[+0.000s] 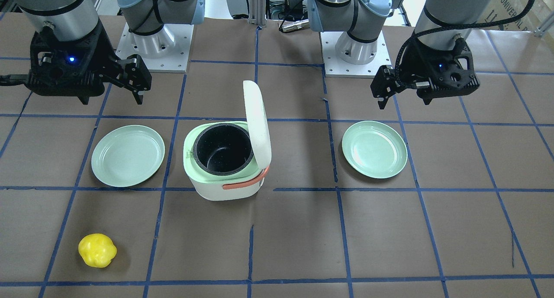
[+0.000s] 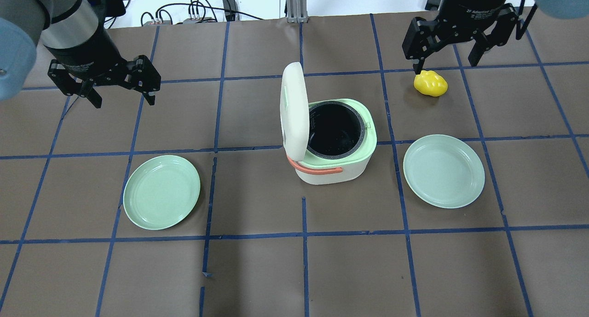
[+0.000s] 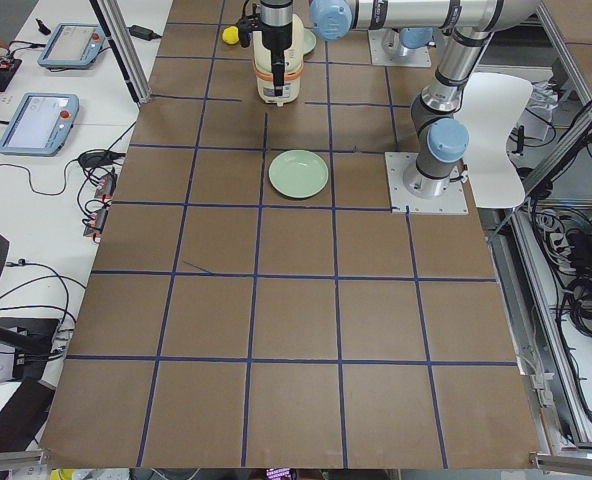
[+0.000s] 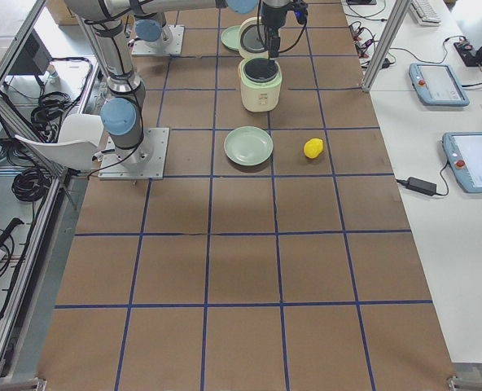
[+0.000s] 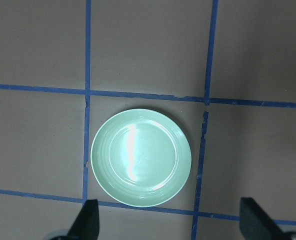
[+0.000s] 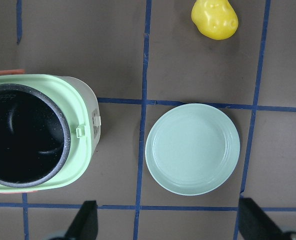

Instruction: Press rice cooker button

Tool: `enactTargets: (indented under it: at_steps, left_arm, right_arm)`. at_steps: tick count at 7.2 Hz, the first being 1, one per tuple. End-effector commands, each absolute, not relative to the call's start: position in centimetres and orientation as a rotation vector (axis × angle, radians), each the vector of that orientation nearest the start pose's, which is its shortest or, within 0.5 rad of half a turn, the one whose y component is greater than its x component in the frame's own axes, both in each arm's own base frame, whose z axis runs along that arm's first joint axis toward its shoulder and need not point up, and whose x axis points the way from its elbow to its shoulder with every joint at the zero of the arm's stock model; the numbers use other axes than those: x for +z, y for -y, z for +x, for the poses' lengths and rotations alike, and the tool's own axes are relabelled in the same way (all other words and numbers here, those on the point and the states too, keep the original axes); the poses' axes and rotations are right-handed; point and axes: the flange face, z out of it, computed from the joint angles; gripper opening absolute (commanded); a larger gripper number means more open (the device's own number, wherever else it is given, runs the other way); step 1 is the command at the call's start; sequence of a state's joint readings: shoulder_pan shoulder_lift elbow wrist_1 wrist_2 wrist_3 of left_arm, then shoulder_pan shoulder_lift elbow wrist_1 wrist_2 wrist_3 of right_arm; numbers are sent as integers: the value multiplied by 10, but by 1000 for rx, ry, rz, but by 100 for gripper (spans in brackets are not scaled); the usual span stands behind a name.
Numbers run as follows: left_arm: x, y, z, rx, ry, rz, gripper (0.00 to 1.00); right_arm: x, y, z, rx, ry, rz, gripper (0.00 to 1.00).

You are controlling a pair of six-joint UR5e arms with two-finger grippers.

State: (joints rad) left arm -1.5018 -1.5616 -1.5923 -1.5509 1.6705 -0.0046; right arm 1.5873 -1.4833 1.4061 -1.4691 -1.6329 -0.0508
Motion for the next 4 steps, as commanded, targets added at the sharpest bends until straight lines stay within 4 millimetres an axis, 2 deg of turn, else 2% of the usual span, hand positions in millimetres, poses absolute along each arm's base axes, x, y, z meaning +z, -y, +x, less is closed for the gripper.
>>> enactTargets:
  at_steps: [1,4]
  left_arm:
    - [484,496,-89,-7,-3040,-113,100]
    - [484,496,-89,-7,-3040,-113,100]
  right_arm:
    - [513,522,138,48,-3193,-111,100]
    - [514,514,144,81,-3131,-89,100]
